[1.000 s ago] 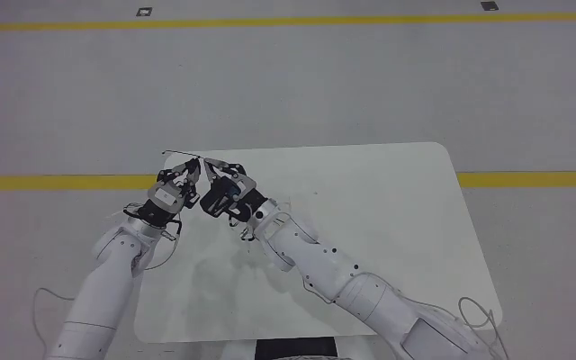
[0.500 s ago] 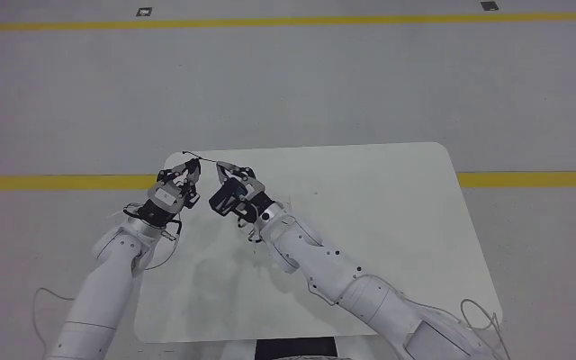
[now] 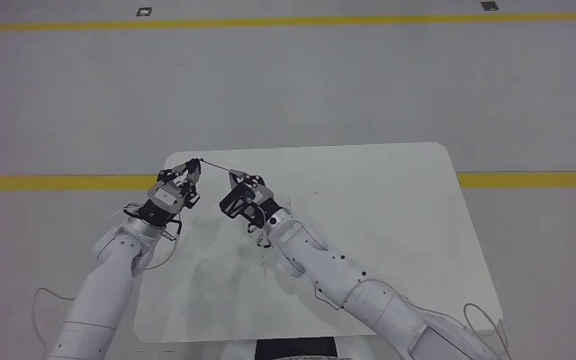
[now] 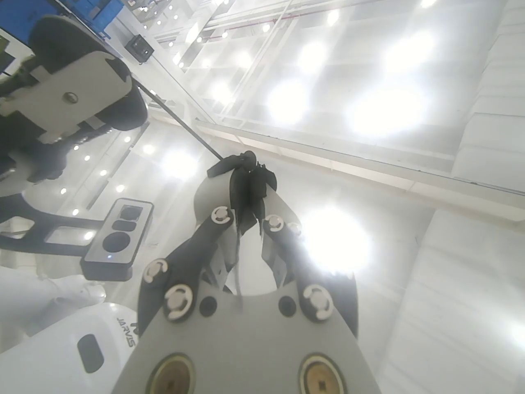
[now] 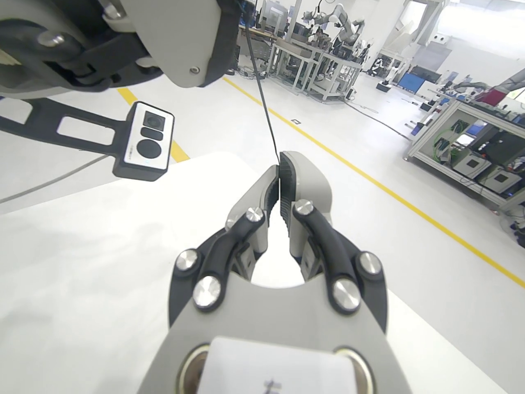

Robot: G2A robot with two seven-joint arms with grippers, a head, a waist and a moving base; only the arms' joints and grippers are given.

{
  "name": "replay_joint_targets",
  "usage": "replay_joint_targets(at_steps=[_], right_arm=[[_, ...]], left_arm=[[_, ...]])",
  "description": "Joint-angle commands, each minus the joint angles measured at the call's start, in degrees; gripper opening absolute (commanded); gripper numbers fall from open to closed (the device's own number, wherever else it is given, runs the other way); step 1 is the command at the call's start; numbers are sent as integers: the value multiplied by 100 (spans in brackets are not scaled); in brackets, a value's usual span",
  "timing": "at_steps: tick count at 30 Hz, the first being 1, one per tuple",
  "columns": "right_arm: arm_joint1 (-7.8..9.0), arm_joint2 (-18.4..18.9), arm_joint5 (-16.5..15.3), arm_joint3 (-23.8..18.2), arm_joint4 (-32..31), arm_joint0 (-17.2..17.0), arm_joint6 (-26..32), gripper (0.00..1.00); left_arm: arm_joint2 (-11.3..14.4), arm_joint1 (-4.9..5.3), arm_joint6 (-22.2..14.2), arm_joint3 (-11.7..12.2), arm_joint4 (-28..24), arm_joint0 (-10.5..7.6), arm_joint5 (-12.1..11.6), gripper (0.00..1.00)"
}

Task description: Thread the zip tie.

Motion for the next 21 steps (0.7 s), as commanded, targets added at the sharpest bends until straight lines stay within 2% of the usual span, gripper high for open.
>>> replay_joint_targets(at_steps=[1, 3, 4, 5, 11, 14, 18, 19, 21], right_arm=[[9, -3, -2, -10, 0, -8, 15, 0], [20, 10, 0, -17, 0, -24, 32, 0], [25, 31, 14, -19, 0, -42, 59, 47], [33, 91, 69, -17, 0, -77, 109, 100], [146, 601, 196, -112, 64, -342, 130, 100], [239, 1025, 100, -394, 389, -616, -27, 100], [379, 1601, -461, -840, 893, -982, -308, 100], [420, 1757, -691, -975, 1033, -1080, -350, 100], [460, 1937, -998, -1171, 1305, -1209, -441, 100]], left_arm=[[0, 0, 0, 0, 0, 0, 0, 0], [0, 0, 0, 0, 0, 0, 0, 0], [0, 0, 0, 0, 0, 0, 0, 0], [0, 0, 0, 0, 0, 0, 0, 0], [0, 0, 0, 0, 0, 0, 0, 0], [0, 0, 0, 0, 0, 0, 0, 0], [0, 0, 0, 0, 0, 0, 0, 0], [0, 0, 0, 0, 0, 0, 0, 0], [0, 0, 0, 0, 0, 0, 0, 0]])
